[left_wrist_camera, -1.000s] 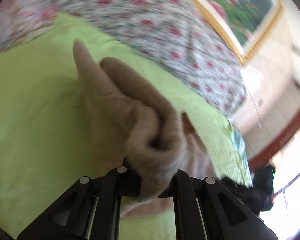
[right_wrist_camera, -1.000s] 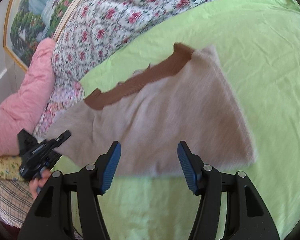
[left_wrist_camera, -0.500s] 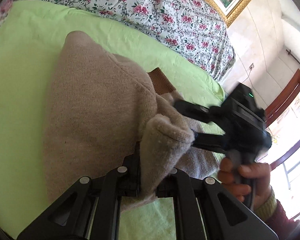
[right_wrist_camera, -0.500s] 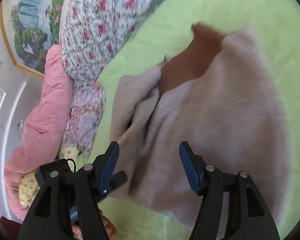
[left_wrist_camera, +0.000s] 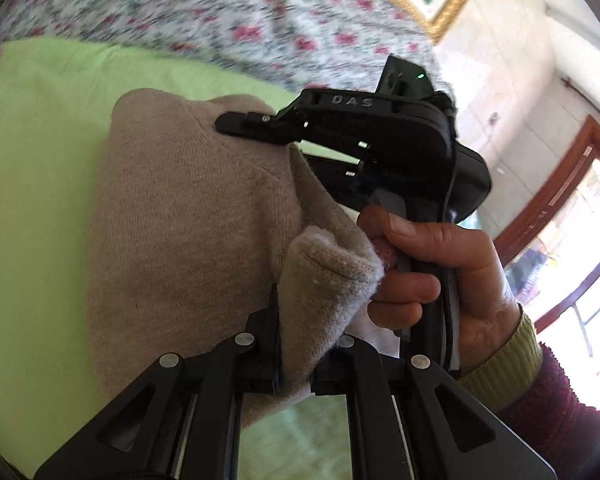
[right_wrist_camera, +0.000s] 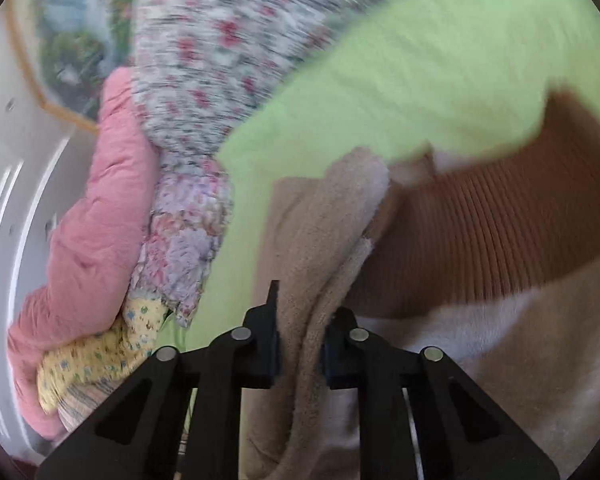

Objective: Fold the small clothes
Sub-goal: 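Grasp the sweater's side edge with the left gripper and lift it, then fold the held edge over the sweater with the left gripper and release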

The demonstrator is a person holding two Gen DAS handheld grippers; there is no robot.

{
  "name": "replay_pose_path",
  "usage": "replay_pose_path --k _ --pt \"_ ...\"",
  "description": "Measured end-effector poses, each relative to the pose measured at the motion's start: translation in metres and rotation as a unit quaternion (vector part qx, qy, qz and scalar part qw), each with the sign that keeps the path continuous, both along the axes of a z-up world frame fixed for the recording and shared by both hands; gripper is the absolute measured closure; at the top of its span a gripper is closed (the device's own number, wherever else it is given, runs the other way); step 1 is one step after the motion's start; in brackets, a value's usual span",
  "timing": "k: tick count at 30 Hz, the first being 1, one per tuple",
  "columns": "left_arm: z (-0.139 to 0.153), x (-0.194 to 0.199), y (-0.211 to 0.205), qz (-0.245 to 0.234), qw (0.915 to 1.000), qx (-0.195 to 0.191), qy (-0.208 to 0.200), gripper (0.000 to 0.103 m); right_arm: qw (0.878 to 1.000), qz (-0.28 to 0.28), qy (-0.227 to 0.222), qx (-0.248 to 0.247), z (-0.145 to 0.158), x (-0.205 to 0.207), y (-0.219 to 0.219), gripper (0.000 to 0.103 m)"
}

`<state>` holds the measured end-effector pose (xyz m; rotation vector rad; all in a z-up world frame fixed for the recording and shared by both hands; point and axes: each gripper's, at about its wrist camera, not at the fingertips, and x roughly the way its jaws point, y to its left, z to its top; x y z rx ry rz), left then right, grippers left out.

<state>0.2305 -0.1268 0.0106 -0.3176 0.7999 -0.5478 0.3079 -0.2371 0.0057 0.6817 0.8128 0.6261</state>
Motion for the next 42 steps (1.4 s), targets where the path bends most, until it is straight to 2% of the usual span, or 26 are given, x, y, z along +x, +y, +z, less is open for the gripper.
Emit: replay_pose_path --k 3,5,9,13,17,22,25,27,28,30,31,35,37,39,42 --pt "0.008 0.002 -0.026 -0.028 0.9995 -0.013 -0.010 0.096 0.999 -0.012 -0.035 -0.018 0.026 -0.019 -0.022 0.087" --pt "0.007 0.005 -0.049 -0.047 0.9987 -0.012 -0.013 0.096 0.997 -0.028 -0.044 -0.048 0.033 -0.031 -0.042 0.087" --pt "-0.016 0.014 -0.090 -0.074 0.9972 0.002 0.005 0.095 0.995 -0.061 -0.014 -0.080 0.009 -0.045 -0.089 0.087" --pt "-0.043 0.021 -0.105 -0.077 0.9962 0.010 0.038 0.095 0.994 -0.073 0.011 -0.079 -0.022 -0.049 -0.114 0.087" --pt "-0.051 0.023 -0.105 -0.073 0.9965 0.011 0.039 0.095 0.994 -0.075 0.015 -0.078 -0.037 -0.048 -0.118 0.087" --pt "-0.044 0.016 -0.111 -0.070 0.9970 0.019 0.026 0.092 0.993 -0.074 -0.012 -0.096 -0.032 -0.046 -0.111 0.087" --pt "-0.048 0.011 -0.115 -0.075 0.9965 0.022 0.030 0.085 0.987 -0.081 -0.003 -0.141 -0.036 -0.042 -0.106 0.087" --pt "-0.048 0.009 -0.117 -0.078 0.9962 0.020 0.034 0.077 0.987 -0.086 0.006 -0.135 -0.040 -0.042 -0.109 0.086" --pt "-0.048 0.006 -0.116 -0.082 0.9959 0.016 0.034 0.072 0.988 -0.092 0.011 -0.126 -0.041 -0.045 -0.112 0.083" --pt "-0.046 -0.003 -0.112 -0.095 0.9948 0.003 0.036 0.053 0.988 -0.106 0.018 -0.114 -0.041 -0.053 -0.119 0.078" --pt "-0.045 -0.007 -0.110 -0.099 0.9944 0.000 0.038 0.050 0.987 -0.113 0.020 -0.114 -0.040 -0.056 -0.122 0.072" --pt "-0.039 -0.015 -0.099 -0.110 0.9927 -0.009 0.048 0.048 0.985 -0.135 0.027 -0.103 -0.035 -0.076 -0.131 0.059" --pt "-0.034 -0.024 -0.087 -0.110 0.9927 -0.010 0.049 0.042 0.983 -0.151 0.031 -0.102 -0.033 -0.087 -0.135 0.035" --pt "-0.029 -0.028 -0.072 -0.102 0.9934 -0.016 0.050 0.038 0.982 -0.160 0.030 -0.100 -0.030 -0.099 -0.138 0.029" --pt "-0.021 -0.032 -0.044 -0.076 0.9958 -0.021 0.047 0.031 0.982 -0.161 0.032 -0.089 -0.028 -0.111 -0.140 0.028"
